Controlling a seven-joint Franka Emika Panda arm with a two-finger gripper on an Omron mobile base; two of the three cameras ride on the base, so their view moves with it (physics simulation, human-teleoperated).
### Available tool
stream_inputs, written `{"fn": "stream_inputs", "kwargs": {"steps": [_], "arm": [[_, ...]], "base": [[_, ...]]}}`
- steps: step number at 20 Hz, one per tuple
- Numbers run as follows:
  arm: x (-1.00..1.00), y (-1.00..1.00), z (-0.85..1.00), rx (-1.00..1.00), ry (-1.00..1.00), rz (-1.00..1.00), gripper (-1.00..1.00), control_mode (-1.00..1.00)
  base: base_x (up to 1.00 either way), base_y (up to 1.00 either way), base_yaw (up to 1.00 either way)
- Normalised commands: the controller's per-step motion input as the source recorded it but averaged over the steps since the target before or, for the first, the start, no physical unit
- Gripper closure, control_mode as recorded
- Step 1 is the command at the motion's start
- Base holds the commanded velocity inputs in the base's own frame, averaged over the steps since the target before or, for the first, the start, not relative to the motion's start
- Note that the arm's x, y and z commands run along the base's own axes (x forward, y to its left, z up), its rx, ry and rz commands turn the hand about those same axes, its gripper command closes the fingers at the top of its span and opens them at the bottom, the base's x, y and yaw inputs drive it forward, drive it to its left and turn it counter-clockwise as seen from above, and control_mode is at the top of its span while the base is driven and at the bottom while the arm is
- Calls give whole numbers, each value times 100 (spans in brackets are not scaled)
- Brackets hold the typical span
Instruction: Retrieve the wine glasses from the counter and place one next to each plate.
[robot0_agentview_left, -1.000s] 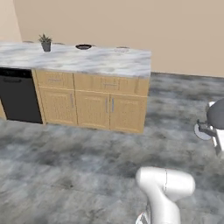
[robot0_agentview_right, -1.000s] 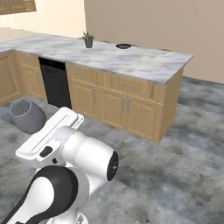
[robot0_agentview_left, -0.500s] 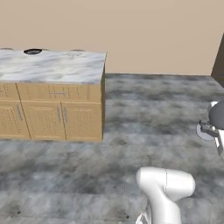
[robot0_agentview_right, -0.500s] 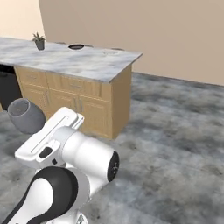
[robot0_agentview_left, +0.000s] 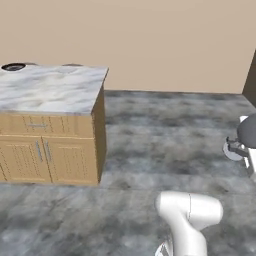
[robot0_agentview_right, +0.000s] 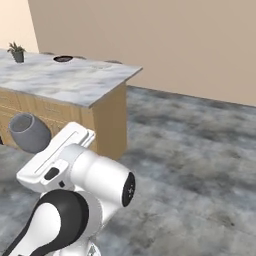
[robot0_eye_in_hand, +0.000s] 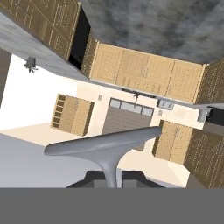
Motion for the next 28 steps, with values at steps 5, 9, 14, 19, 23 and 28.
{"fn": "stream_inputs", "kwargs": {"steps": [5, 9, 14, 19, 23, 28], "arm": [[0, 0, 0, 0, 0, 0, 100, 100], [0, 0, 0, 0, 0, 0, 100, 100], [0, 0, 0, 0, 0, 0, 100, 100], [0, 0, 0, 0, 0, 0, 100, 100], [0, 0, 0, 0, 0, 0, 100, 100], [0, 0, 0, 0, 0, 0, 100, 100]], "base": [[100, -80, 18], [100, -74, 17], [100, -95, 18], [100, -94, 18], [100, -91, 17], [100, -94, 18]]}}
